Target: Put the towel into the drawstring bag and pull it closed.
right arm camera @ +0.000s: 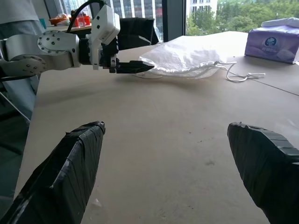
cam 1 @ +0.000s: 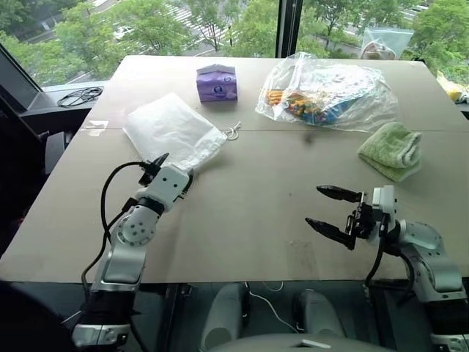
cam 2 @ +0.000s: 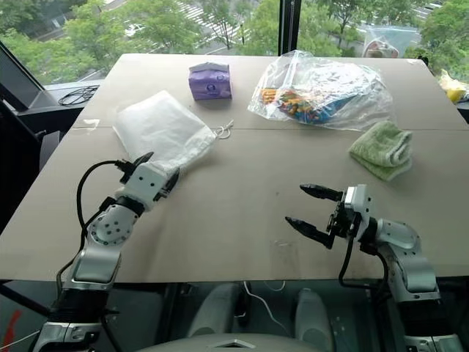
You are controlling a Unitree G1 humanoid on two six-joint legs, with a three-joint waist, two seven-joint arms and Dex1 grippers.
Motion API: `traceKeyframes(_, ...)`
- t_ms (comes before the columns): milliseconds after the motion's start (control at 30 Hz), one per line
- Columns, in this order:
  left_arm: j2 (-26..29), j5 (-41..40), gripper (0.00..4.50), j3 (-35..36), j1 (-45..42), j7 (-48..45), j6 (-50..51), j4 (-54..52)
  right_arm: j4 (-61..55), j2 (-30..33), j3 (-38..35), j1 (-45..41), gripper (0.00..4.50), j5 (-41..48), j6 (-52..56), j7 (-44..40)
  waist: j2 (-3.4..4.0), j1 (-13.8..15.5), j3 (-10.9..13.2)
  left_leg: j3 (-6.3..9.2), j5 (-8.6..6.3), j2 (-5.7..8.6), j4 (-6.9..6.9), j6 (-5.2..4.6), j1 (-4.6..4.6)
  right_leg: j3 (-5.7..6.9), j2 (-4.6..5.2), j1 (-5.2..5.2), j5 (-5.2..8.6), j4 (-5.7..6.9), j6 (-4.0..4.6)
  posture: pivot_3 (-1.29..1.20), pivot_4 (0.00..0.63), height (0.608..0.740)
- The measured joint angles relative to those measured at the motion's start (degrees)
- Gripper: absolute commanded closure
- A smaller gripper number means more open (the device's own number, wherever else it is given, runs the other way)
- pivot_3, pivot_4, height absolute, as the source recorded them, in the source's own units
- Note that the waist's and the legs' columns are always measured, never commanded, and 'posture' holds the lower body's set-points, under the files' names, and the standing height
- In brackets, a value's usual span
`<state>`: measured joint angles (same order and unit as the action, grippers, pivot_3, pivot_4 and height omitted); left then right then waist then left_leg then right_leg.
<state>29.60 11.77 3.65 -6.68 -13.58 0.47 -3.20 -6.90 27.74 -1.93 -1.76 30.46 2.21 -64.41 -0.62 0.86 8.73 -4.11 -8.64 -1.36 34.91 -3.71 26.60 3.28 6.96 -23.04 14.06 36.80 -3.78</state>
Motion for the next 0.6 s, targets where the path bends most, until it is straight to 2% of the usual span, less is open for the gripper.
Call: traceKeyframes(600,-0.18,1.68,1.05,0.0,-5.56,0.43,0.47,9.48,-0.03,0.51,-0.15,0.14,0.0,-0.25,-0.02,1.41,-0.02,0.01,0.01,0.0,0.01,0.02,0.0,0.0,0.0,0.04,-0.02,0.01,-0.01,0.01,-0.01,0.0,0.15,0.739)
